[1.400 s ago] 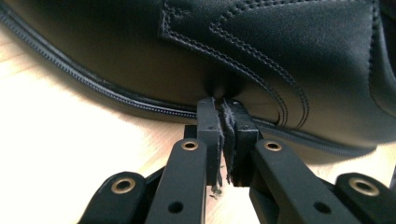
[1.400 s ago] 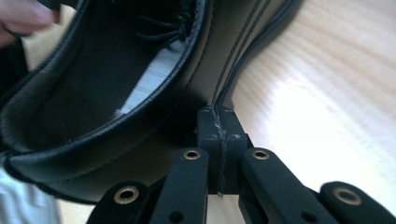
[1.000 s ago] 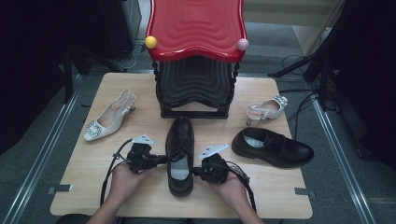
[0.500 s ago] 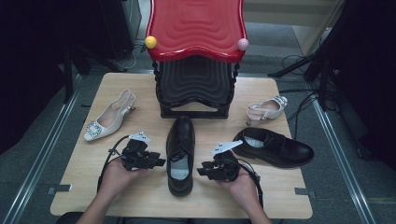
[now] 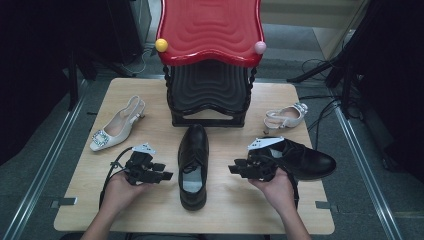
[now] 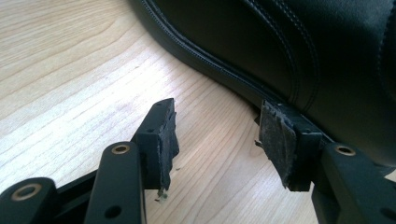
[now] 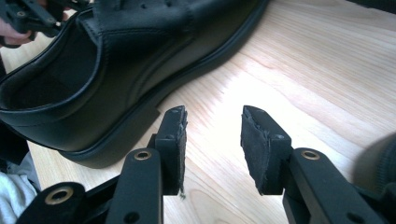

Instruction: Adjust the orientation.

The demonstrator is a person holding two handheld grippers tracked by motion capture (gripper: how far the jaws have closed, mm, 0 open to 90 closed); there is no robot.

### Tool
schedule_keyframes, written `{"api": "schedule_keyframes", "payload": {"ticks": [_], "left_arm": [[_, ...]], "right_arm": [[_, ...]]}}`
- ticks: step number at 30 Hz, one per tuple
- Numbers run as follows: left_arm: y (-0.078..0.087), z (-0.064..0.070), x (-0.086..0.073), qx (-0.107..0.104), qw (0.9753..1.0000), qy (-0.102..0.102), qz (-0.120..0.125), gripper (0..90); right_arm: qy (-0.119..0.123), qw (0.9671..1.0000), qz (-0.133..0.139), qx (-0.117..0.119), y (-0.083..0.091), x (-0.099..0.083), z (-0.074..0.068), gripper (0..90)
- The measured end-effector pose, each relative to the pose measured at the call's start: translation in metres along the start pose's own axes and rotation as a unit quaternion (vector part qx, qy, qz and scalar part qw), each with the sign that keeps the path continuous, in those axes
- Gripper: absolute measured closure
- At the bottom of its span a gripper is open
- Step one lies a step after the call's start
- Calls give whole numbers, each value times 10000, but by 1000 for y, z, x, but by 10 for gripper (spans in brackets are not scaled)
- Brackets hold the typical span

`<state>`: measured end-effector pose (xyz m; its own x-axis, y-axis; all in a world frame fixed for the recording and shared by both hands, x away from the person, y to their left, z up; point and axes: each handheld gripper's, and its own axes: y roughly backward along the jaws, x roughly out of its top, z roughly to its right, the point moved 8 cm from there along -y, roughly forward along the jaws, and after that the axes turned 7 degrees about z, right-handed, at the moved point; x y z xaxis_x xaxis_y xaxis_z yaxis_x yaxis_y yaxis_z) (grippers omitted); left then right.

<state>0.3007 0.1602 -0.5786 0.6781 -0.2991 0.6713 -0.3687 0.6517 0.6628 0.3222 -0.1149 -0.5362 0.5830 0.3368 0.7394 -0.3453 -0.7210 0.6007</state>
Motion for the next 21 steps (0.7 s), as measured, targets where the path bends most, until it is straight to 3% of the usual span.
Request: {"api": "schedule_keyframes", "payload": {"ticks": [9, 21], "left_arm": [[6, -3, -5, 96, 9999, 72, 40, 465], [1, -3, -5, 232, 9997, 1, -21, 464]], "right_arm": [[-100, 9998, -17, -190, 16, 8, 19, 612], [-390, 9959, 322, -745, 65, 18, 50, 587]]}}
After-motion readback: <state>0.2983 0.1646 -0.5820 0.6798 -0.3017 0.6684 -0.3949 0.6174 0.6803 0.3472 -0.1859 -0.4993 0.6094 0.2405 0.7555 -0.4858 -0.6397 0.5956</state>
